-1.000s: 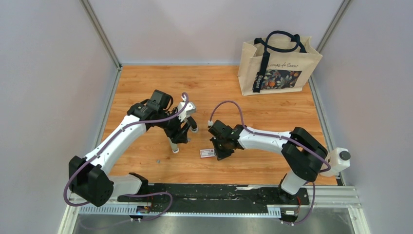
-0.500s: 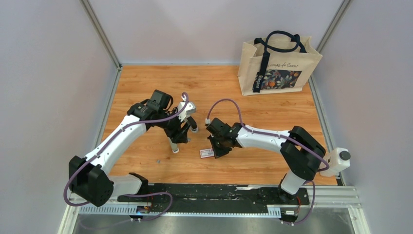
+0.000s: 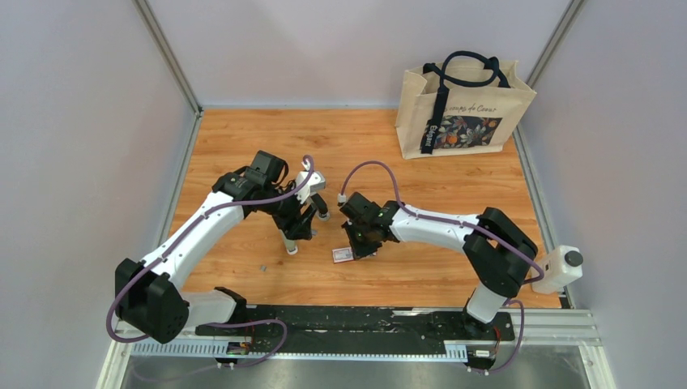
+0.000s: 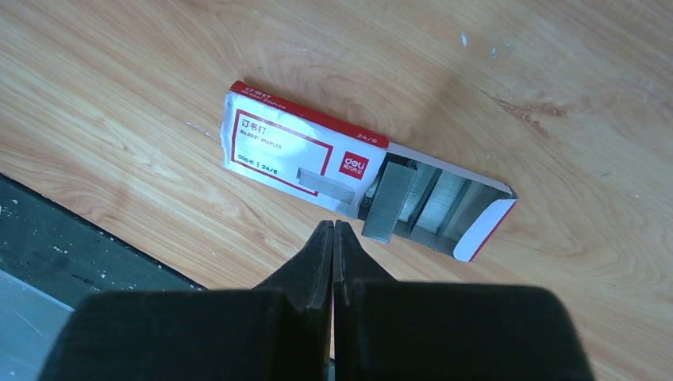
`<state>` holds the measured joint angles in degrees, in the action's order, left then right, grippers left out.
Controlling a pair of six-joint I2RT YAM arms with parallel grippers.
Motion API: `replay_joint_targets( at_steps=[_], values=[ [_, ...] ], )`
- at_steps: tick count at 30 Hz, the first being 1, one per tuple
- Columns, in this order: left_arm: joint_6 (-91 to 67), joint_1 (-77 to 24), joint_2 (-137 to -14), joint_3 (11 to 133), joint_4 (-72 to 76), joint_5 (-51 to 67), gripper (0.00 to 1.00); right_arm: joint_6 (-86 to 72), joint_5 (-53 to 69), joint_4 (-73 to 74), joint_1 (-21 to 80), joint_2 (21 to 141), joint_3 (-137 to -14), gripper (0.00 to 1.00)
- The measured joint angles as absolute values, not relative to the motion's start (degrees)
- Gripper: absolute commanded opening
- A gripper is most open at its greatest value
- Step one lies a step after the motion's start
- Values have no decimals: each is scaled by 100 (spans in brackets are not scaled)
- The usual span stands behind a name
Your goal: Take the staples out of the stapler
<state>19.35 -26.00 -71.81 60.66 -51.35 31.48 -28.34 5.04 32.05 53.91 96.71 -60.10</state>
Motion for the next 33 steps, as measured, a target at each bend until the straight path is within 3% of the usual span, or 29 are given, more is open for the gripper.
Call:
replay_joint_targets(
  at_steps=[13,18,24,33],
  values=[
    [1938,-2600,-7181,6066,-5144,3155,72,-2786,720,3197,5284,9690,-5953,7],
    [1940,-2600,-7181,6066,-5148,3164,72,-2644,816,3157,5280,9238,-5815,0],
    [1940,-2600,-7181,6066,-5159,3168,72,-2536,851,3037,5201,8718,-5559,0],
    [1940,-2600,-7183,6066,-5159,3168,72,-2495,860,3006,4995,8840,-5325,0]
  ],
)
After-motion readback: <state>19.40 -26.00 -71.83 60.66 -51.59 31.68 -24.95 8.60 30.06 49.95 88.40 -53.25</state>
